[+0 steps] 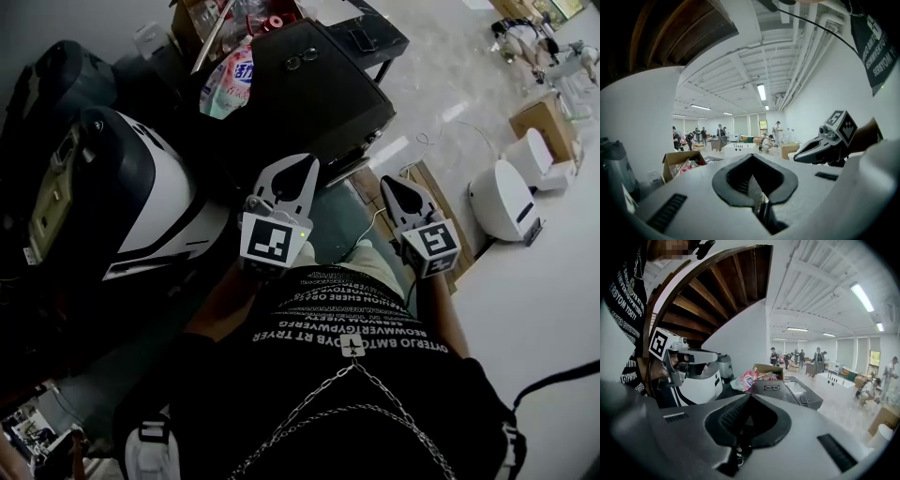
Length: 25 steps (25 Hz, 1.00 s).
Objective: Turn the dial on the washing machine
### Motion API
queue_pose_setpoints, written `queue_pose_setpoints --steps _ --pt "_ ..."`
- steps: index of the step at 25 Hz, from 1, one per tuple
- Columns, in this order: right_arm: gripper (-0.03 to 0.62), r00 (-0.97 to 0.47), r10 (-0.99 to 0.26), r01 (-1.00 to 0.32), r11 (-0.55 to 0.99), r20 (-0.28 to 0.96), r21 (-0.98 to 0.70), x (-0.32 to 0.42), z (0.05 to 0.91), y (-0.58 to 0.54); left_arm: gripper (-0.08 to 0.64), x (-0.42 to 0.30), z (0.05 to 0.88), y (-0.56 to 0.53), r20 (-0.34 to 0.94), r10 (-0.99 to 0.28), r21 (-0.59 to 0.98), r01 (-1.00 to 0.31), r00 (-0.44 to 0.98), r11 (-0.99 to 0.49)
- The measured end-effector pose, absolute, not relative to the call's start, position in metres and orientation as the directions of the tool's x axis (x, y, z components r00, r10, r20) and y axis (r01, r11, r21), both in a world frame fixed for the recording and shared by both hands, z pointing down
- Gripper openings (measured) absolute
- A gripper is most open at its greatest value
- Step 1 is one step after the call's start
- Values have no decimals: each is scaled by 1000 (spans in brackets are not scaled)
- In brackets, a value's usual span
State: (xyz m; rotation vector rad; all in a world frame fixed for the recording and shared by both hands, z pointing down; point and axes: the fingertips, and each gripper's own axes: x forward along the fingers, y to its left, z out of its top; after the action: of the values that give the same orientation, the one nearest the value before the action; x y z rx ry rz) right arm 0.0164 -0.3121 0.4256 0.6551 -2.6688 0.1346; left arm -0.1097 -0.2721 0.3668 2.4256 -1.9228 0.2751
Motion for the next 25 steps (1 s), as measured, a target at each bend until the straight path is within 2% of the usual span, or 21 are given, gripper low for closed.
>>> queue_pose_setpoints --steps 6,11,17,23,25 --pt "-3 -800 -413 -461 887 434 -5 20 465 -351 6 -120 368 -278 165 -974 -81 -982 153 -168" --pt "-3 -761 -387 -425 904 520 50 24 514 -391 6 -118 367 -290 174 -980 -86 -990 94 -110" --pt "2 -727 -316 -368 929 609 42 25 583 -434 6 -116 372 -306 189 -982 -80 -997 7 -22" --pt "164 -674 -238 -354 935 699 -24 35 651 -479 6 -108 377 -315 220 -972 -79 -995 -84 68" --pt "195 -651 -228 -365 931 724 -35 38 673 -495 6 -106 379 -316 231 -966 -84 -992 -113 96"
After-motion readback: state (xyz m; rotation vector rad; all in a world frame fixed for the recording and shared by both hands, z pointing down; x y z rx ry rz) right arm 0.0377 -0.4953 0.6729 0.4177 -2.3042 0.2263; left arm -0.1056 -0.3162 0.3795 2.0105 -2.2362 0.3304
